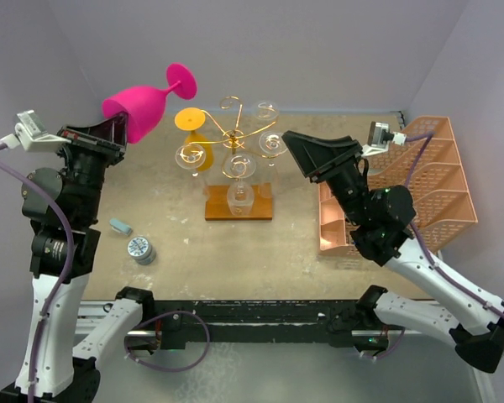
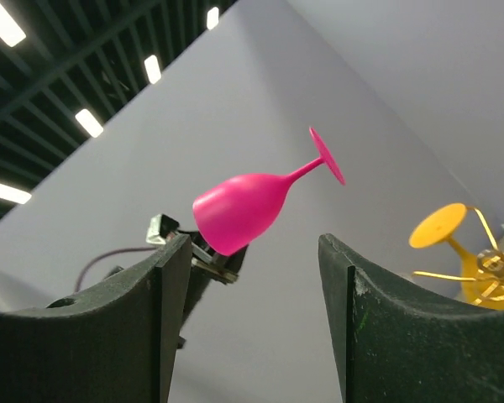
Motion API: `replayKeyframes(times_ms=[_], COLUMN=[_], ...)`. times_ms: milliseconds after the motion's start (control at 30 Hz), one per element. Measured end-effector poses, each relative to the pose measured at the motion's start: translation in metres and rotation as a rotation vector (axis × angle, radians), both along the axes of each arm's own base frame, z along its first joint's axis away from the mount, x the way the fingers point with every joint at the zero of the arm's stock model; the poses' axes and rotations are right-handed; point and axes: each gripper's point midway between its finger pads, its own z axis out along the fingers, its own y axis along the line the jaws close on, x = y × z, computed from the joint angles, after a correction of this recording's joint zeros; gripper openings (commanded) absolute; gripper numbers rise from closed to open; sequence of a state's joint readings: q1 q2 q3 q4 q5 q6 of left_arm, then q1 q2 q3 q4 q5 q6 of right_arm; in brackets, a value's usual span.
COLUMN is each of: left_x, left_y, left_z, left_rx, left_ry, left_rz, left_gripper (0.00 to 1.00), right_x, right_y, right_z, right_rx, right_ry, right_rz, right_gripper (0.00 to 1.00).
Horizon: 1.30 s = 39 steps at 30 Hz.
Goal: Place the wine glass upside down on the wine glass rack
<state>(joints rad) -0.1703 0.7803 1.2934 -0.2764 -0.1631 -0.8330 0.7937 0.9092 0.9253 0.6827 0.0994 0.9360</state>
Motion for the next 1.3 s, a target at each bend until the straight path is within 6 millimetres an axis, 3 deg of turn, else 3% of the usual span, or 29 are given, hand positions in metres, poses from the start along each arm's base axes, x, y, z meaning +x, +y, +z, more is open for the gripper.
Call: replayKeyframes(times_ms=[167, 300, 533, 633, 933, 1033, 1100, 1300], left_x=[0.004, 0.009, 0.019, 0.022, 0.021, 0.019, 0.018, 0.017], left_y=[-0.027, -0.048, -0.073, -0.079, -0.086, -0.086, -0.086, -0.088], left_z=[0.021, 0.024, 0.029, 0.026, 0.023, 0.024, 0.022, 0.015], left_rx=[-0.07, -0.098, -0.124, -0.147, -0.166, -0.163, -0.162, -0.157], left_ry=[-0.107, -0.152, -0.228, -0.25, -0.275, -0.286, -0.283, -0.272], left_rz=[-0.154, -0.269, -0.417, -0.462, -0.51, -0.514, -0.516, -0.528], left_gripper=[0.0, 0.0, 0.0, 0.0, 0.0, 0.0, 0.0, 0.0], right_x=[0.006, 0.014, 0.033, 0.04, 0.071, 0.075, 0.077, 0.078], right_y=[0.01, 0.027, 0.067, 0.074, 0.104, 0.115, 0.119, 0.119], right_z=[0.032, 0.053, 0.052, 0.05, 0.049, 0.046, 0.043, 0.041], right_rx=[0.118, 0.174, 0.204, 0.235, 0.332, 0.345, 0.35, 0.394], right_ry=[-0.001, -0.029, 0.035, 0.079, 0.221, 0.252, 0.271, 0.307], right_rz=[0.057, 0.111, 0.164, 0.163, 0.162, 0.166, 0.163, 0.109], right_gripper=[0.62, 0.62, 0.62, 0.6, 0.55, 0.47, 0.4, 0.39])
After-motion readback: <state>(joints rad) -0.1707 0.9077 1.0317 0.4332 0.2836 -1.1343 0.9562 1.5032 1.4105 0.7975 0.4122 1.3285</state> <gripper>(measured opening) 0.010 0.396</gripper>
